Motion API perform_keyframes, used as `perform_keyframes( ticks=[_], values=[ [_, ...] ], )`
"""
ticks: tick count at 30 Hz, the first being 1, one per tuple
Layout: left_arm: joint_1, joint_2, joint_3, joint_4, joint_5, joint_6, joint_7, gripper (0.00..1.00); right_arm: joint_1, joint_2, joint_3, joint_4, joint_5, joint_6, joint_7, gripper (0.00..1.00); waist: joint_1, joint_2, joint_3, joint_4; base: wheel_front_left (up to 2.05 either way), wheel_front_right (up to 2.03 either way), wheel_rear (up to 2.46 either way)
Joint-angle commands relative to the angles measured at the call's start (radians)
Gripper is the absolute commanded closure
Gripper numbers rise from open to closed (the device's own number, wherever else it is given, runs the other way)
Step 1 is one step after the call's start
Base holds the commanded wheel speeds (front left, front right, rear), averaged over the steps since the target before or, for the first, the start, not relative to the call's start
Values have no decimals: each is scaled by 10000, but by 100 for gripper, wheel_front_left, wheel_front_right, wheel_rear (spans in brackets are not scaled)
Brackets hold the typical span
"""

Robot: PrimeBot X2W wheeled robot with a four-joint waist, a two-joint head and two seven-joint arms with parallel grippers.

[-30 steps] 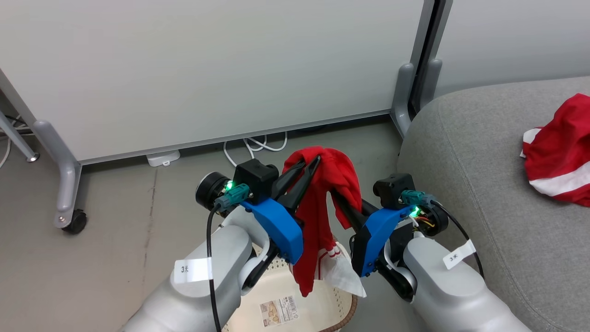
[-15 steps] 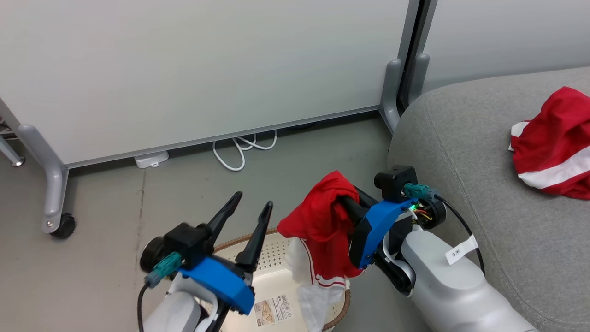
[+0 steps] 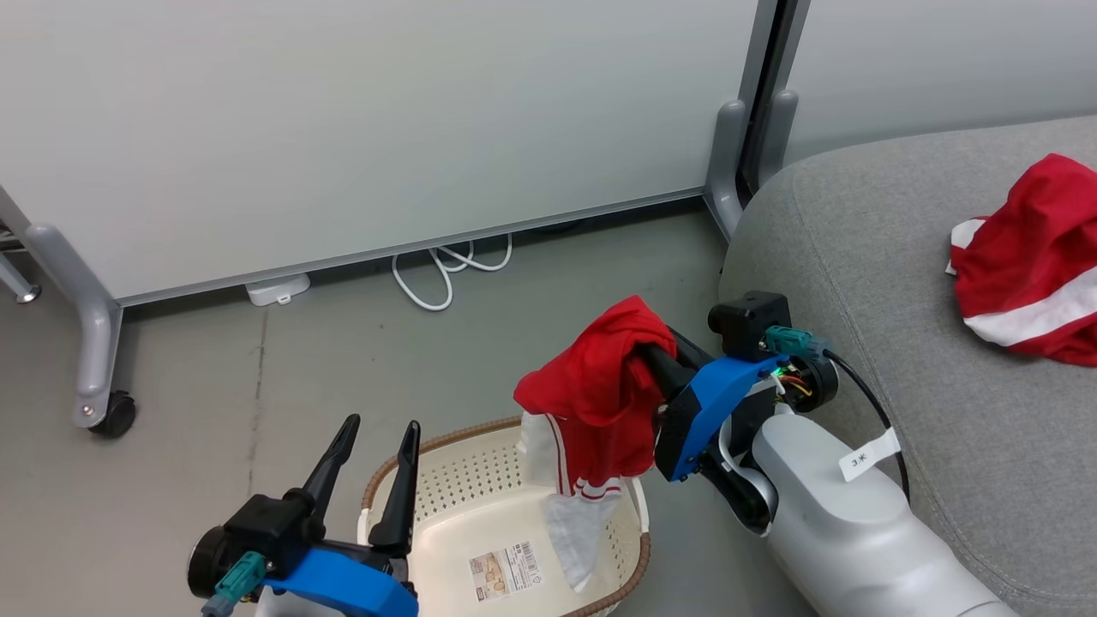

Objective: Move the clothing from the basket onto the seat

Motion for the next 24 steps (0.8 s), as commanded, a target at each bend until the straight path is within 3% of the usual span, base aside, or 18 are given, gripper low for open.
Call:
perform_keyframes(
  ticks=[1, 11, 24],
  values=[
    [61, -42, 90, -35, 91, -42, -48, 0, -169, -4, -28, 16, 19, 1, -50, 100, 0, -1, 3, -12, 0, 0, 0],
    [105, -140, 225, -160, 246, -68, -48, 0, -220, -4, 1, -111, 112, 1, -151, 100, 0, -1, 117, -634, 0, 0, 0],
    [67, -38, 155, -394, 177, -70, -46, 0, -175, -4, -192, -277, -26, 3, -227, 100, 0, -1, 204, -2730, 0, 0, 0]
  ],
)
